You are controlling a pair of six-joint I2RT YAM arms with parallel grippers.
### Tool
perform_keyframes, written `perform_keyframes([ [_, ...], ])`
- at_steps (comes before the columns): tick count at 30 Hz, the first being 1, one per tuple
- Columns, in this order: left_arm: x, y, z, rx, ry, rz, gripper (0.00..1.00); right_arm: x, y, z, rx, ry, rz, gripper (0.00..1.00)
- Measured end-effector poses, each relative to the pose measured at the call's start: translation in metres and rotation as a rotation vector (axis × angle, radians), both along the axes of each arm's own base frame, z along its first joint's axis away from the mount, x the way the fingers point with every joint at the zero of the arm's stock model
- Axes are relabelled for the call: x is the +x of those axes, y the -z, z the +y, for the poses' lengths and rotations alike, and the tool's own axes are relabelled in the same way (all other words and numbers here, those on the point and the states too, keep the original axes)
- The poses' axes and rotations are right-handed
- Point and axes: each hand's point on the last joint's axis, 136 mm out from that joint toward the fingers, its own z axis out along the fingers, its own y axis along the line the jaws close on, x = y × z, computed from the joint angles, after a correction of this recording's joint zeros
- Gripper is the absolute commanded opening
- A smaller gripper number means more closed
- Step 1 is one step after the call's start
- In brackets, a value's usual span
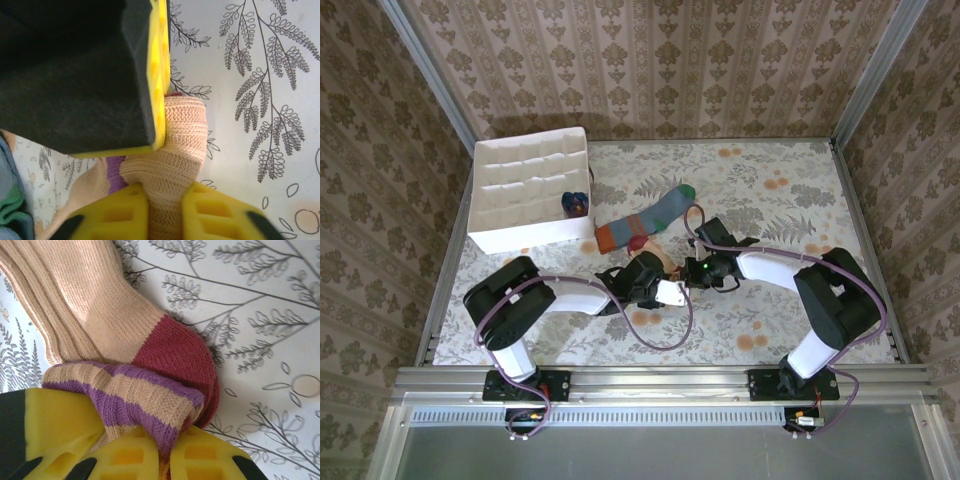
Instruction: Roll the socks
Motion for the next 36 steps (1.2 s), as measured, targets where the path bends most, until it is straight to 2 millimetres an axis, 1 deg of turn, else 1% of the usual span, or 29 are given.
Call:
perform_keyframes([
  [3, -0.008, -0.001, -0.005, -0.018, 0.033, 0.039, 0.0, -0.006, -0.002, -0.005, 0.0, 0.02, 0.001, 0.19],
  [7, -0.018, -0.005, -0.011, -0.089, 0.051, 0.183, 0.0, -0.027, -0.009, -0.016, -0.019, 0.015, 0.014, 0.38],
  [10, -0.021, -0.009, -0.012, -0.142, 0.038, 0.322, 0.0, -0.035, -0.023, -0.02, -0.014, 0.015, -0.015, 0.45],
  [14, -0.029, -0.009, -0.012, -0.199, 0.017, 0.483, 0.0, -0.037, -0.044, -0.025, 0.006, 0.024, -0.099, 0.48],
  [17, -0.032, -0.009, -0.012, -0.242, 0.006, 0.607, 0.0, -0.037, -0.05, -0.03, 0.007, 0.035, -0.141, 0.48],
  [23, -0.026, -0.01, -0.011, -0.317, -0.02, 0.806, 0.0, -0.039, -0.044, -0.033, -0.009, 0.019, -0.162, 0.5],
  [25, -0.025, -0.01, -0.011, -0.33, -0.025, 0.852, 0.0, -0.036, -0.044, -0.032, -0.005, 0.013, -0.175, 0.51],
  [29, -0.025, -0.011, -0.012, -0.341, -0.028, 0.908, 0.0, -0.029, -0.042, -0.025, 0.01, -0.005, -0.201, 0.51],
  [32, -0.028, -0.011, -0.012, -0.344, -0.027, 0.938, 0.0, -0.024, -0.035, -0.02, 0.021, -0.019, -0.2, 0.51],
  [36, -0.029, -0.011, -0.013, -0.348, -0.026, 0.959, 0.0, -0.023, -0.02, -0.014, 0.015, -0.043, -0.17, 0.51],
])
